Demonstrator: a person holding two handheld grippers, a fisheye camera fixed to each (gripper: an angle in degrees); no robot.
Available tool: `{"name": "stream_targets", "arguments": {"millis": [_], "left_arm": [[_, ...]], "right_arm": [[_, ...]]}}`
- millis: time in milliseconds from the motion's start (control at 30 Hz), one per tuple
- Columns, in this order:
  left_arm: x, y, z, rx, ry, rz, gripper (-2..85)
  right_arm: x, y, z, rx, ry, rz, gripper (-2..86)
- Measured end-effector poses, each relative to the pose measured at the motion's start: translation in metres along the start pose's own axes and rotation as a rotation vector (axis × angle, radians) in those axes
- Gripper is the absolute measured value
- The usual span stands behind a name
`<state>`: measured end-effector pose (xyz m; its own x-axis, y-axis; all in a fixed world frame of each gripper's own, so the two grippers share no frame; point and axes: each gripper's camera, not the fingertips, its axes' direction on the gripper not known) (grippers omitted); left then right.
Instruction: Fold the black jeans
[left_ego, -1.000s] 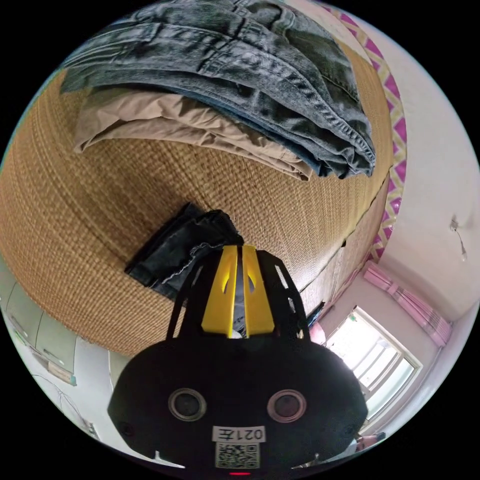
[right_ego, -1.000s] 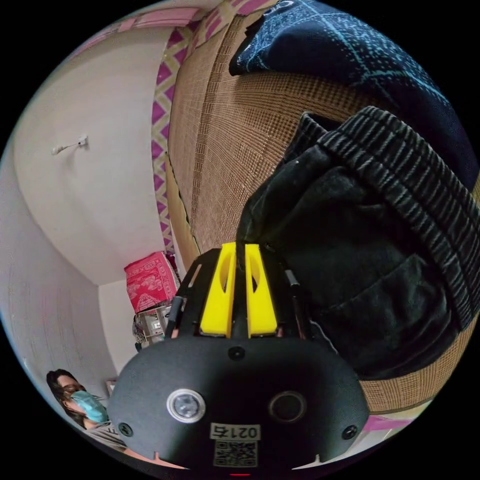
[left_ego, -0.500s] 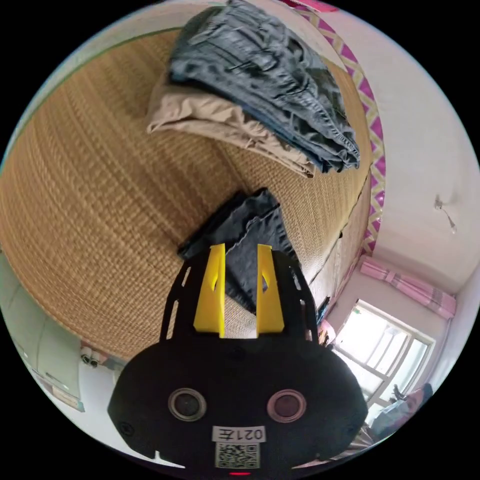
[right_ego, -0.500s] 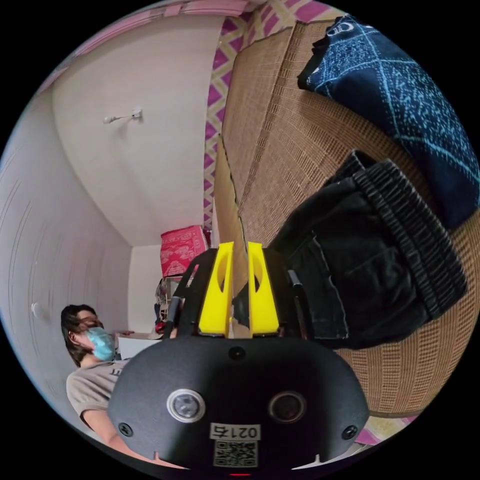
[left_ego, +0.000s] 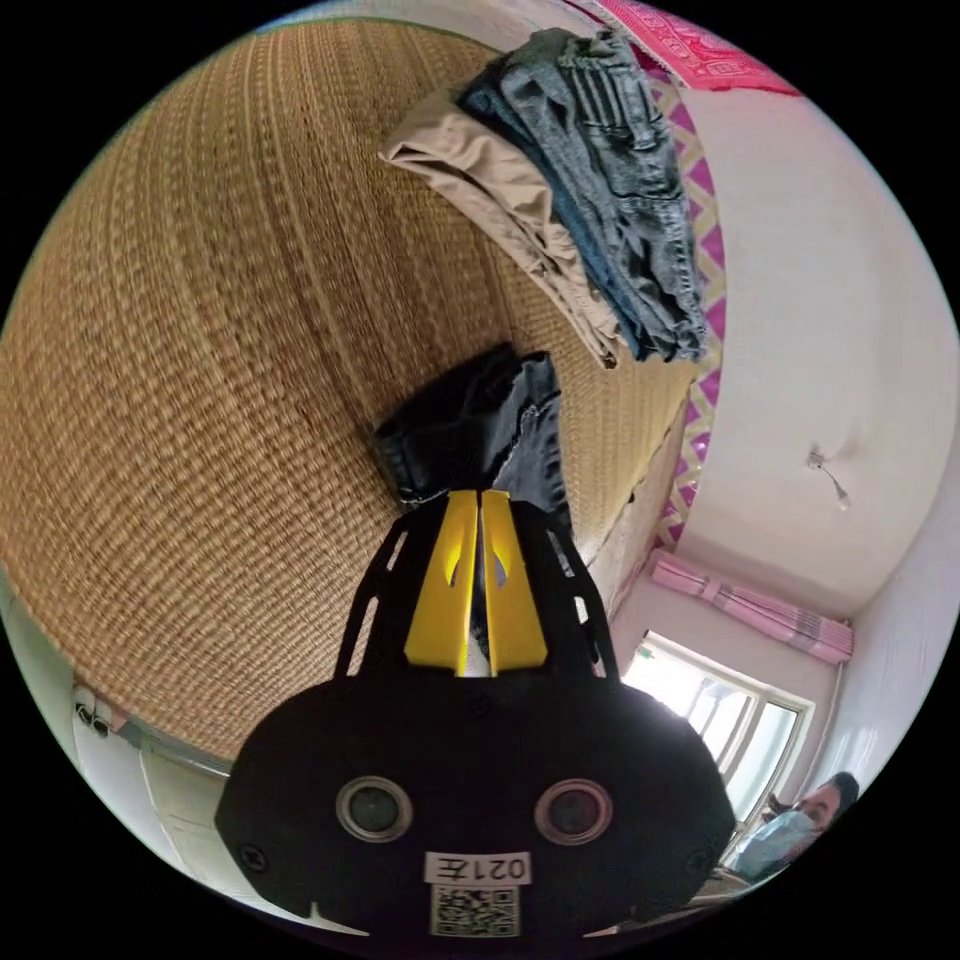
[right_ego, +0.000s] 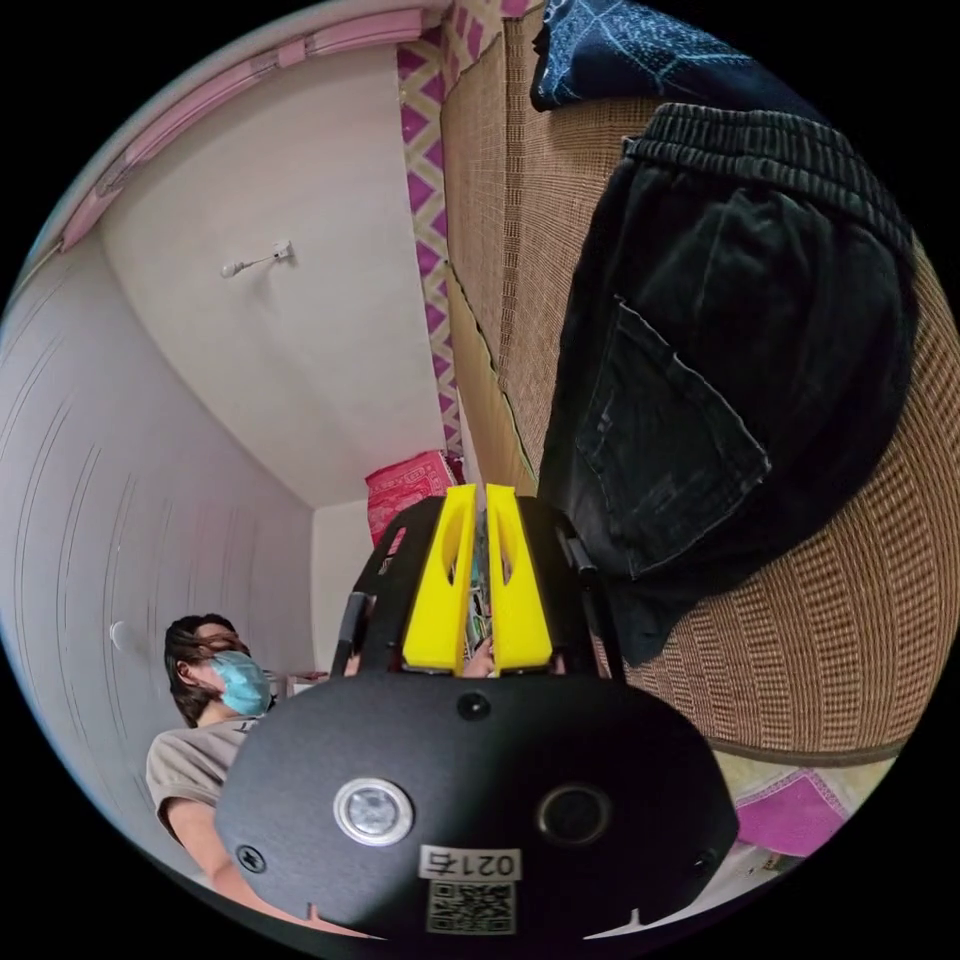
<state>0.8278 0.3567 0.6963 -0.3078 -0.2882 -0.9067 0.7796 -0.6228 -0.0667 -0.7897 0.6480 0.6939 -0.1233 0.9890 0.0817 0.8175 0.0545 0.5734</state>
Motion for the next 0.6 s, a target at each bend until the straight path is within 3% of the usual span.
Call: {"name": "stream_targets", "arguments": {"millis": [267, 600], "left_arm": [[-0.021, 0.034, -0.043, 0.033, 0.115, 0.008, -0.9], [-0.029, 0.039, -0.069, 0.004, -0.001, 0.049, -0.9]], "right_arm": [[0.017, 0.012, -0.024, 0.036, 0.005, 0.032, -0.2], [0.032, 0.016, -0.03, 0.001, 0.0, 0.031, -0.5]]}}
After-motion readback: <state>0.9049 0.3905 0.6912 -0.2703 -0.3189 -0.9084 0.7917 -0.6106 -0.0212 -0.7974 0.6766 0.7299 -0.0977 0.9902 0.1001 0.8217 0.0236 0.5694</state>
